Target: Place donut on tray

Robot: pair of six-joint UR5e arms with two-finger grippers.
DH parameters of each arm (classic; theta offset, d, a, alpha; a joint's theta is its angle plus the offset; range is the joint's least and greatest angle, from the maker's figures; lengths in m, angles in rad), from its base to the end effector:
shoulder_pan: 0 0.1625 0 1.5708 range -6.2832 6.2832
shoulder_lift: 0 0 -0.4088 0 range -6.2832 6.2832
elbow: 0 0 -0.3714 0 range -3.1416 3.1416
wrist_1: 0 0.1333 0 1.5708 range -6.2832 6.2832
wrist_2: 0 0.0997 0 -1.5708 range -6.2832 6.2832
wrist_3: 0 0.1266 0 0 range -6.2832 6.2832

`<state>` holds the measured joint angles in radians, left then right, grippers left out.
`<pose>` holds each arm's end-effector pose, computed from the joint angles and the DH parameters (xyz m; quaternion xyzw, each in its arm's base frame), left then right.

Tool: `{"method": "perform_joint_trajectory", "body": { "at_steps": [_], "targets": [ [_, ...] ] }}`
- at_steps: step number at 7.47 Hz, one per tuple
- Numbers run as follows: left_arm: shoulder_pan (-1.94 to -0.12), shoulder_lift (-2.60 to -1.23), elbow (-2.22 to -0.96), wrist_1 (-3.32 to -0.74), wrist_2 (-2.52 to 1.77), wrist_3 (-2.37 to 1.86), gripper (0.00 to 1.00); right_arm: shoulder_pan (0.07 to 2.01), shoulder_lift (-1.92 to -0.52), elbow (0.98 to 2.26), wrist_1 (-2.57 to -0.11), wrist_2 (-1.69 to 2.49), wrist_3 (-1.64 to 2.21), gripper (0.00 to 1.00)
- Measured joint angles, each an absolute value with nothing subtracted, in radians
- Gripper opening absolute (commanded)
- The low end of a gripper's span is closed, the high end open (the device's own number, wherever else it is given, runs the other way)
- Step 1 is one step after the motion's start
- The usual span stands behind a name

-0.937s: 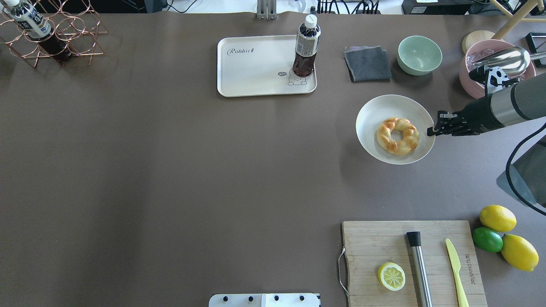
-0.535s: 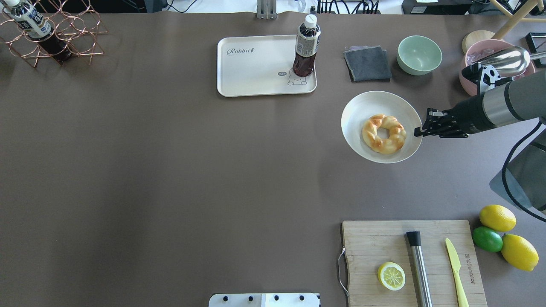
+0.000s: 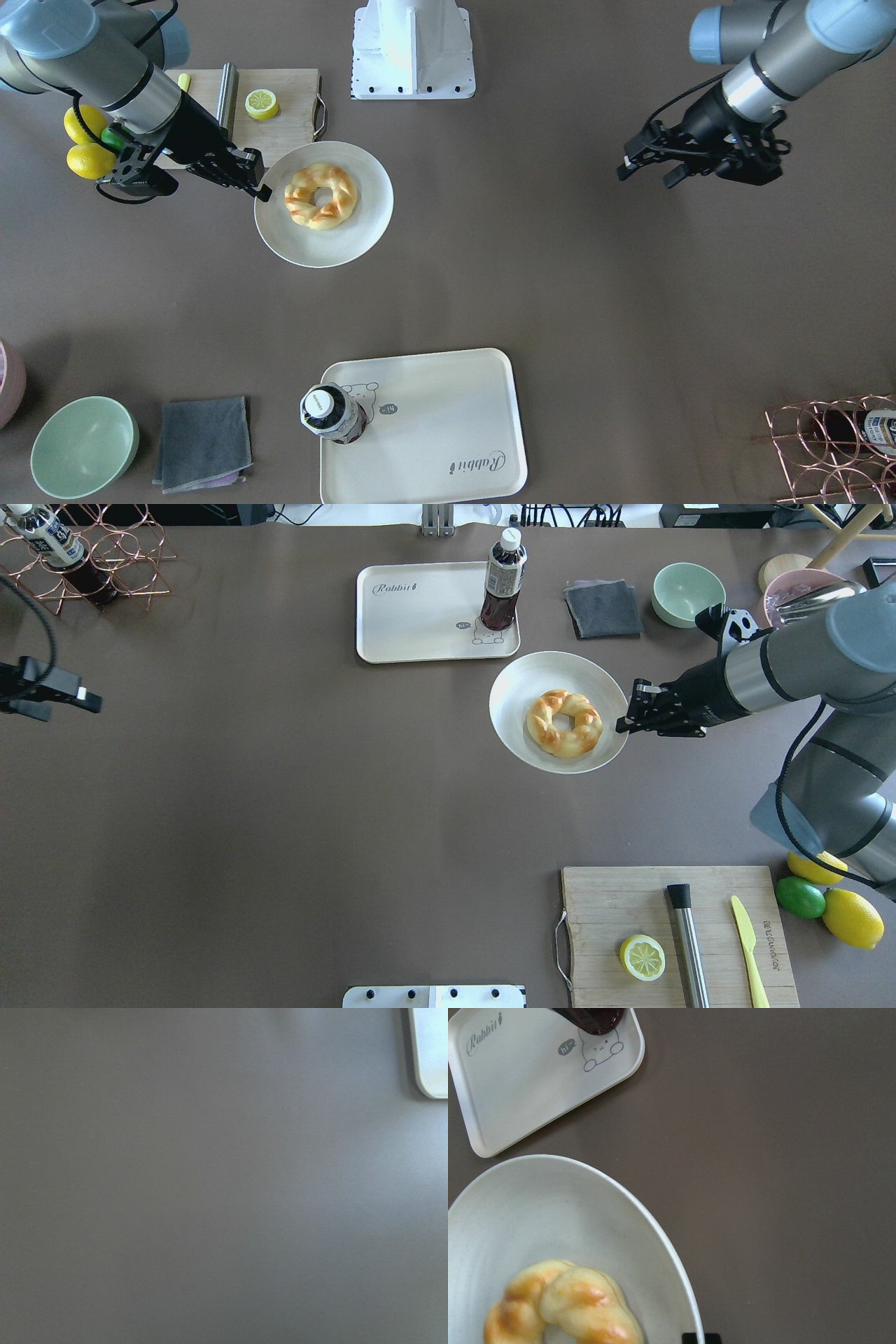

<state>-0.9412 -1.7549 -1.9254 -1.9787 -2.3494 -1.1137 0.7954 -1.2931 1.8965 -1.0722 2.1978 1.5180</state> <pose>0.2733 -0.4505 0.3456 0.0128 0.5402 -0.0294 0.8409 -0.3459 -0.4372 0.3023 -0.0345 -0.5620 0.1436 0.8138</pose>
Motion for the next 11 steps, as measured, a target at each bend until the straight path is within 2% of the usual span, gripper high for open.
{"method": "perform_joint_trajectory", "body": {
  "at_steps": [3,6,11],
  "targets": [
    [-0.743,-1.938,-1.888,-1.965,-2.222,-1.388,0.96,0.712,-1.224,1.911,-1.131,2.116,1.578,0.0],
    [-0.652,-2.05,-1.864,-1.897,-2.143,-1.496,0.93,0.639,-1.216,1.912,-1.144,2.017,1.59,0.0],
    [-0.615,-2.109,-1.855,-1.852,-2.103,-1.543,0.88,0.57,-1.215,1.932,-1.149,1.946,1.625,0.0]
  ]
}}
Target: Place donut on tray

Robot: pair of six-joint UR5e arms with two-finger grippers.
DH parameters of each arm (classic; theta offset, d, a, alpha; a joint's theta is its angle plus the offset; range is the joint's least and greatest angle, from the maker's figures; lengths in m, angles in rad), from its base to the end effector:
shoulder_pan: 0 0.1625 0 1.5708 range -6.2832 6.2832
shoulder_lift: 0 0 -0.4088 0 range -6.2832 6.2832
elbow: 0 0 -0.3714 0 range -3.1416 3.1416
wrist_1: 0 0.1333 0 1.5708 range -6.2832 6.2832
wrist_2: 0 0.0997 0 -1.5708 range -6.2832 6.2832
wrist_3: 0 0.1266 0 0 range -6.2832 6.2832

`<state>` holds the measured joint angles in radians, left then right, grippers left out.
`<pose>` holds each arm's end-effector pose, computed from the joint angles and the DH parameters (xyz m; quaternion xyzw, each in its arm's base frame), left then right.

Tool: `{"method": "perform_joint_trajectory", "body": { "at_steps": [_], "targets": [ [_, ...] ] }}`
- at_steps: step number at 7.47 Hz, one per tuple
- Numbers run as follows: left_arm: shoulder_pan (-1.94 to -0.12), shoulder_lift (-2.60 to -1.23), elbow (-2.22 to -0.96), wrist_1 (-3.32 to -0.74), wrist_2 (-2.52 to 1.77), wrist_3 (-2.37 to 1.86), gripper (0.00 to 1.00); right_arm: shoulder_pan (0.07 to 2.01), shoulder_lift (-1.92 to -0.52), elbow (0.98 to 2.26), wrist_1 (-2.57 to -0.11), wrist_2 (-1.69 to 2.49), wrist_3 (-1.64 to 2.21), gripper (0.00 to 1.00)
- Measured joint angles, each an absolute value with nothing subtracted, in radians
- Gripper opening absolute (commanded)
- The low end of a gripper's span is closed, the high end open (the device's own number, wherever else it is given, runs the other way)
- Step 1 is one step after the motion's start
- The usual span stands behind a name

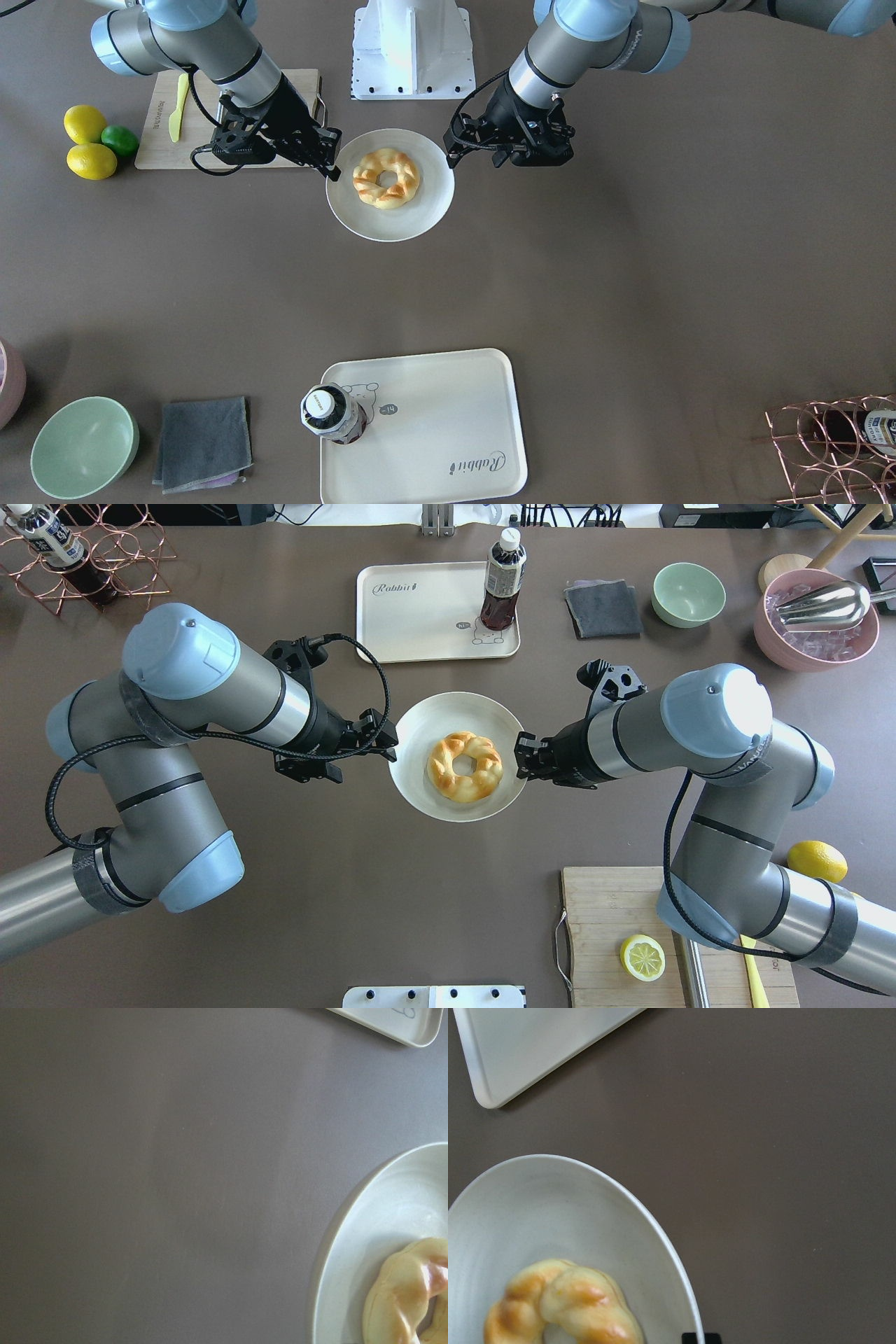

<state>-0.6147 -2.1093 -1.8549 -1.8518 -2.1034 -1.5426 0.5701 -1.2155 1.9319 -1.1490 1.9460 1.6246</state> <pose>0.4541 -0.4051 0.2013 -0.0528 0.5506 -0.1054 0.8264 -0.4338 -0.3814 0.2607 -0.0167 -0.5520 0.1584 0.8185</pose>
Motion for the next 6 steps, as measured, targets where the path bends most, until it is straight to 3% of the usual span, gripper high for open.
{"method": "perform_joint_trajectory", "body": {
  "at_steps": [4,6],
  "targets": [
    [-0.606,-2.105,-1.855,-1.852,-2.087,-1.544,0.83,0.523,-1.166,1.948,-1.208,1.905,1.658,0.0],
    [-0.602,-2.101,-1.858,-1.852,-2.078,-1.547,0.62,0.519,-1.153,1.953,-1.221,1.897,1.664,0.0]
  ]
}}
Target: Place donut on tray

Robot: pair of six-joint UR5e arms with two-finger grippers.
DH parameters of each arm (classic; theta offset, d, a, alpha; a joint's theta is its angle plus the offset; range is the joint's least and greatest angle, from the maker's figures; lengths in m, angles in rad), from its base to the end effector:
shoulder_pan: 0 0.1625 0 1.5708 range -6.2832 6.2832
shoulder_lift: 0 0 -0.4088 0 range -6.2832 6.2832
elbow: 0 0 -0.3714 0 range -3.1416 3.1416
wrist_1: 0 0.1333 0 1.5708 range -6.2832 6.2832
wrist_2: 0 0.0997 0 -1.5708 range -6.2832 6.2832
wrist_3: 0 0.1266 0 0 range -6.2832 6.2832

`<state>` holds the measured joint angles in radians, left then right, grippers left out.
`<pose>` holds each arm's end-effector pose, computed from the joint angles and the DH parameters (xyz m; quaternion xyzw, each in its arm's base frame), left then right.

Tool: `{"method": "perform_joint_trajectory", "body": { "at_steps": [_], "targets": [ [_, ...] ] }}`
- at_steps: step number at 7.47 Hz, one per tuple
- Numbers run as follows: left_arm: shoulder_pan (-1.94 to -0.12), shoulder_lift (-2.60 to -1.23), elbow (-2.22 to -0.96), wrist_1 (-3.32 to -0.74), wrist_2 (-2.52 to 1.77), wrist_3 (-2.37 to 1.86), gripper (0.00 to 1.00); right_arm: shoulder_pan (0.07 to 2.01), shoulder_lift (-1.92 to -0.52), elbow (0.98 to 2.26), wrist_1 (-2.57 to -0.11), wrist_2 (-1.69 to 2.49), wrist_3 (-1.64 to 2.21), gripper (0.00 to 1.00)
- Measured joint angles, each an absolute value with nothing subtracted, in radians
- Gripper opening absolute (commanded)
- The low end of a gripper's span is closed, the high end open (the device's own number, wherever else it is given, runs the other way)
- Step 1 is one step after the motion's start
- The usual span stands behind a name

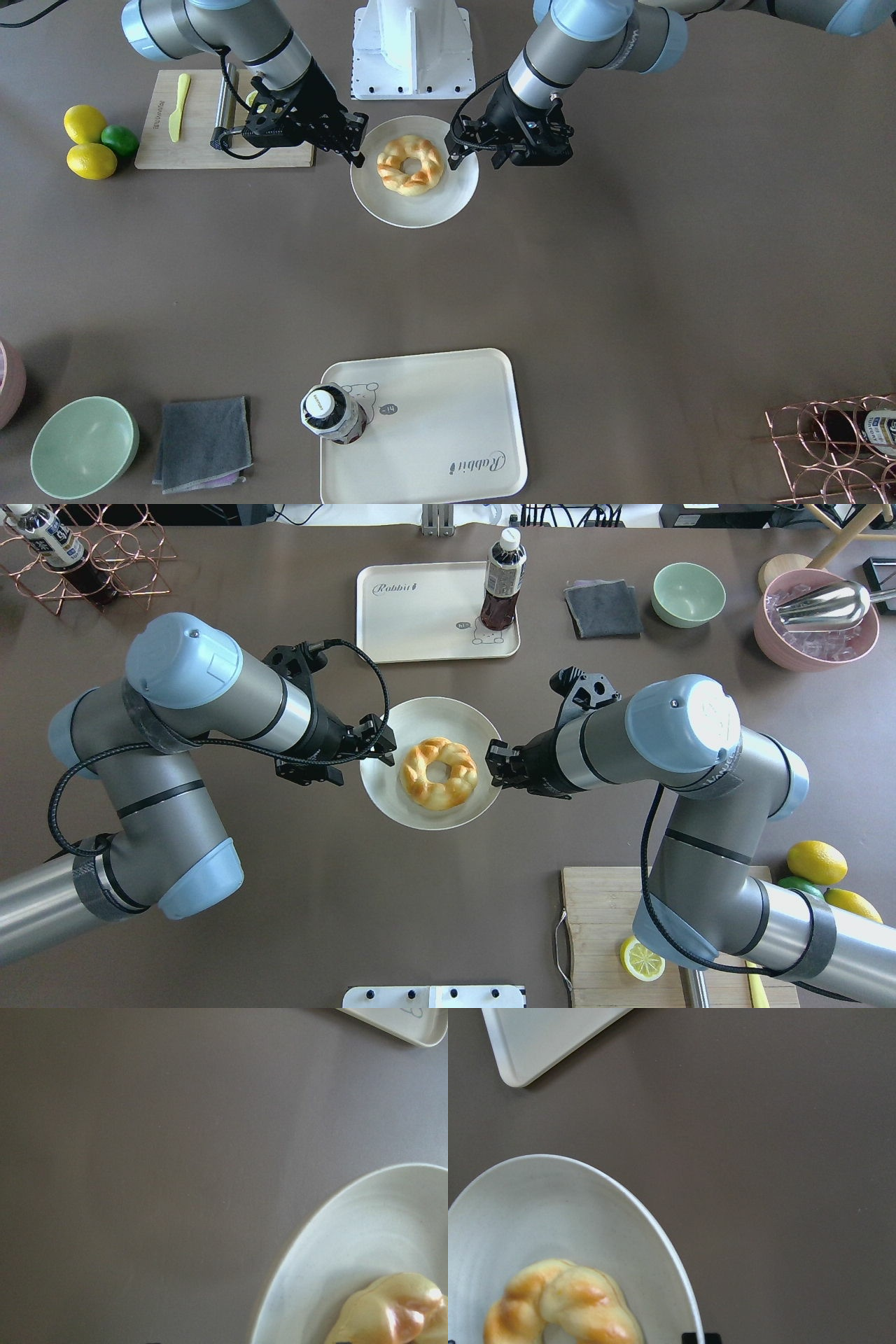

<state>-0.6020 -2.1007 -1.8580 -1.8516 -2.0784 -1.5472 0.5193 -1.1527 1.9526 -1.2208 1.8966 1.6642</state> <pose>0.4578 -0.4016 0.2061 -0.0484 0.5465 -0.1099 0.8288 -0.4531 -0.3659 0.2277 -0.0196 -0.5532 0.1657 0.8162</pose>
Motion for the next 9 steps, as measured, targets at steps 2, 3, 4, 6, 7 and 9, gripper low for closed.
{"method": "perform_joint_trajectory", "body": {
  "at_steps": [2,3,4,6,7,9],
  "targets": [
    [-0.597,-2.098,-1.86,-1.853,-2.076,-1.573,0.4,0.518,-1.151,1.956,-1.223,1.895,1.666,0.0],
    [-0.596,-2.098,-1.86,-1.853,-2.076,-1.578,0.16,0.517,-1.15,1.956,-1.223,1.895,1.667,0.0],
    [-0.596,-2.097,-1.861,-1.853,-2.076,-1.581,0.0,0.515,-1.149,1.956,-1.223,1.894,1.667,0.0],
    [-0.595,-2.097,-1.863,-1.853,-2.075,-1.583,0.0,0.513,-1.151,1.955,-1.223,1.893,1.667,0.0],
    [-0.595,-2.097,-1.864,-1.854,-2.075,-1.582,0.0,0.511,-1.151,1.955,-1.224,1.893,1.667,0.0],
    [-0.594,-2.097,-1.865,-1.853,-2.054,-1.583,0.0,0.51,-1.15,1.957,-1.223,1.894,1.668,1.0]
  ]
}}
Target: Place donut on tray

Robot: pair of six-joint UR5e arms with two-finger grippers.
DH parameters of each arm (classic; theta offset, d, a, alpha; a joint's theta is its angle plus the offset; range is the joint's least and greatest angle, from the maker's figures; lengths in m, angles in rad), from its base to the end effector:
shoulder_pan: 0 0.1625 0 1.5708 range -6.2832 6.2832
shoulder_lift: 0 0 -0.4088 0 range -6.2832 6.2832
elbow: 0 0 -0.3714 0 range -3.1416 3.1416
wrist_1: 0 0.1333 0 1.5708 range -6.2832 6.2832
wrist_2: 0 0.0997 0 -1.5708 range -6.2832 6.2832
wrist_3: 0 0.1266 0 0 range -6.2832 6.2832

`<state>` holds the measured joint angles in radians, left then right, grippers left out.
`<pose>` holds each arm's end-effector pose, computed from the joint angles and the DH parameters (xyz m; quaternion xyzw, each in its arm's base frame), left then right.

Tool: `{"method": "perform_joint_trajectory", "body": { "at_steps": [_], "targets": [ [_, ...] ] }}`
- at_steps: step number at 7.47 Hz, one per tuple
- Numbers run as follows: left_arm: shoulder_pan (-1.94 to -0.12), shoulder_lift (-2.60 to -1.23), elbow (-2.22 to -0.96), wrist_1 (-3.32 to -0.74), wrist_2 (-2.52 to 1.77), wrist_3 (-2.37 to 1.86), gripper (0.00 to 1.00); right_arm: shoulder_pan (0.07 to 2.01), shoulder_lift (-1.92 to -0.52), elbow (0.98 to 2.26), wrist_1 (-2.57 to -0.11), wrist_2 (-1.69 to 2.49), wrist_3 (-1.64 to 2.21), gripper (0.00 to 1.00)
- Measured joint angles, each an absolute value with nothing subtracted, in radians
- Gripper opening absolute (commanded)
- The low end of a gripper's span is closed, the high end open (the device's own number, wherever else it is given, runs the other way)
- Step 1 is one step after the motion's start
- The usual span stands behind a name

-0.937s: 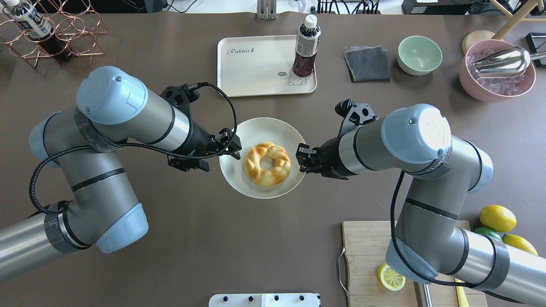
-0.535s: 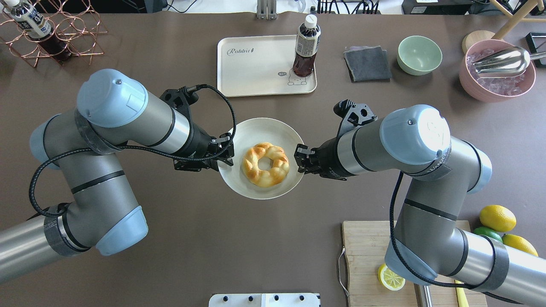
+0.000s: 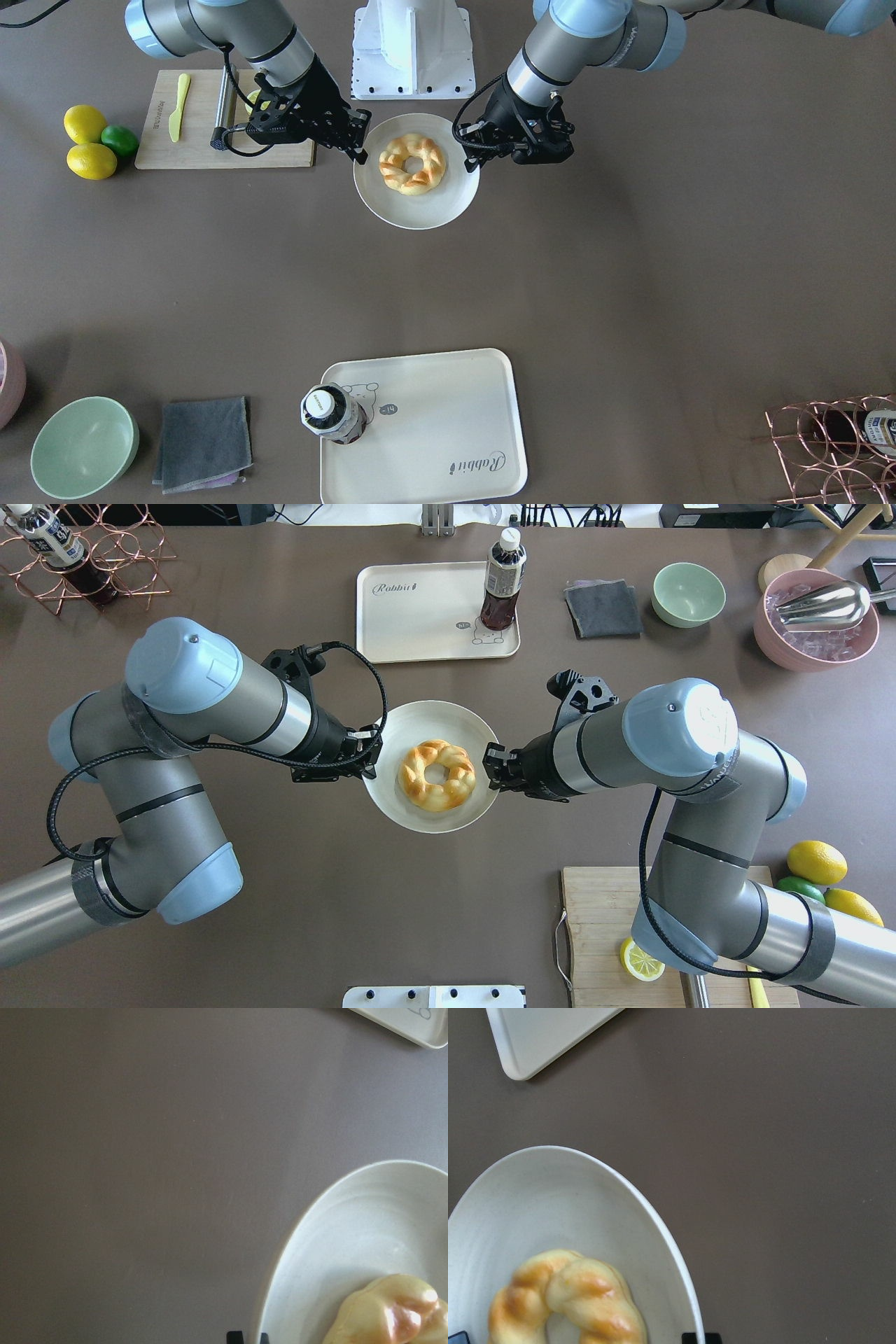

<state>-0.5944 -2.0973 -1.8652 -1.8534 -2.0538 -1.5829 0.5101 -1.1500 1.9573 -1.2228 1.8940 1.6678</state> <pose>0.4583 -0.3997 0.2057 -0.0490 0.5460 -0.1273 0.8266 -0.4554 -0.3614 0.2246 -0.0214 -0.5551 0.1633 0.8153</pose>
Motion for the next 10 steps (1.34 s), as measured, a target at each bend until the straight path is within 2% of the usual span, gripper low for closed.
{"method": "perform_joint_trajectory", "body": {
  "at_steps": [3,5,6,10],
  "targets": [
    [-0.598,-2.099,-1.854,-1.854,-2.036,-1.631,0.0,0.52,-1.15,1.99,-1.223,1.901,1.681,1.0],
    [-0.635,-2.111,-1.788,-1.874,-2.037,-1.645,0.0,0.552,-1.155,2.014,-1.224,1.919,1.682,1.0],
    [-0.671,-2.134,-1.709,-1.934,-2.037,-1.656,0.0,0.564,-1.165,2.016,-1.224,1.924,1.682,1.0],
    [-0.788,-2.343,-1.201,-2.275,-1.994,-1.78,0.0,0.585,-1.27,2.045,-1.221,1.922,1.673,1.0]
  ]
}}
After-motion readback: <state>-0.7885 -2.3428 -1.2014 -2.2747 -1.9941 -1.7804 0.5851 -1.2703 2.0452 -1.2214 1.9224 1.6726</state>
